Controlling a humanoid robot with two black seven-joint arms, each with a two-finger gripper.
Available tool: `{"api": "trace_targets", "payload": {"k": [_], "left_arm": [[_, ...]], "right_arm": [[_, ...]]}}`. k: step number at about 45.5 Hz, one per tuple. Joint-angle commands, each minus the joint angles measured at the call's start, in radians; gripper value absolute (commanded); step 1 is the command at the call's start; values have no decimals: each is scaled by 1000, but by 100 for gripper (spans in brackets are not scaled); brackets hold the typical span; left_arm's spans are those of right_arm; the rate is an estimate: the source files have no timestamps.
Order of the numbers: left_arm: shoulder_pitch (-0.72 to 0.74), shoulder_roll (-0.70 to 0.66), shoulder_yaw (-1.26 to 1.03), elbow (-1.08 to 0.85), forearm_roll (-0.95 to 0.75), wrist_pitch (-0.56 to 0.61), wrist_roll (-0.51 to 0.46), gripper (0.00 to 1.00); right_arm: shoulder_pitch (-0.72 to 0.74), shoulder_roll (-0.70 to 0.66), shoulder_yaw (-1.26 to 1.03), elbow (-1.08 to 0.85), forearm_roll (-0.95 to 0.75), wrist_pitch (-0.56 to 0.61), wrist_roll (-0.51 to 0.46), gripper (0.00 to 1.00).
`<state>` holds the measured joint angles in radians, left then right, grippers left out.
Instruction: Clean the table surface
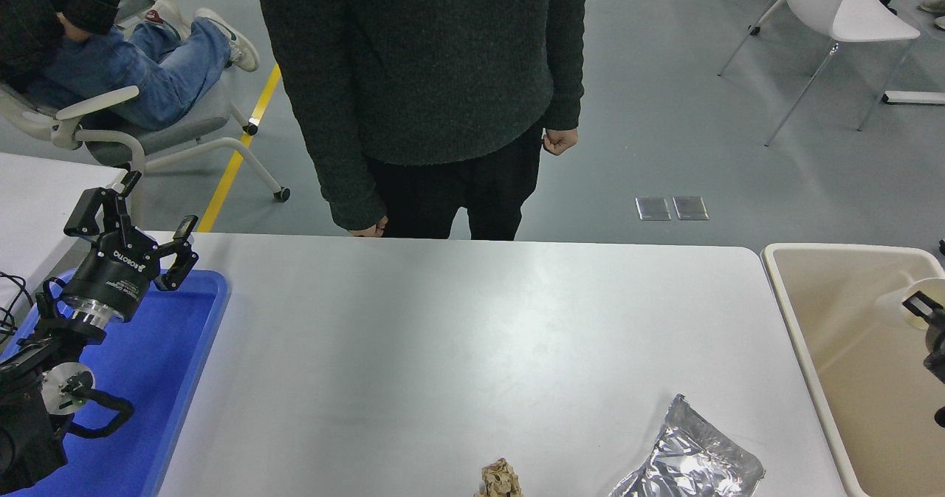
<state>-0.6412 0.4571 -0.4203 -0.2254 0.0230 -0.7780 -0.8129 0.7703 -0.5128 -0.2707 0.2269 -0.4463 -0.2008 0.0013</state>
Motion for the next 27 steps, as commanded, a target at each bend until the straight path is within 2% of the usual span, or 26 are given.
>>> {"api": "trace_targets", "payload": {"k": [1,27], "left_arm": [[0,0,0,0,0,0,0,100],[0,0,0,0,0,0,0,100]], "right_arm": [[-5,17,7,-9,1,1,-7,0],[-34,79,-2,-9,9,14,-13,0]]}}
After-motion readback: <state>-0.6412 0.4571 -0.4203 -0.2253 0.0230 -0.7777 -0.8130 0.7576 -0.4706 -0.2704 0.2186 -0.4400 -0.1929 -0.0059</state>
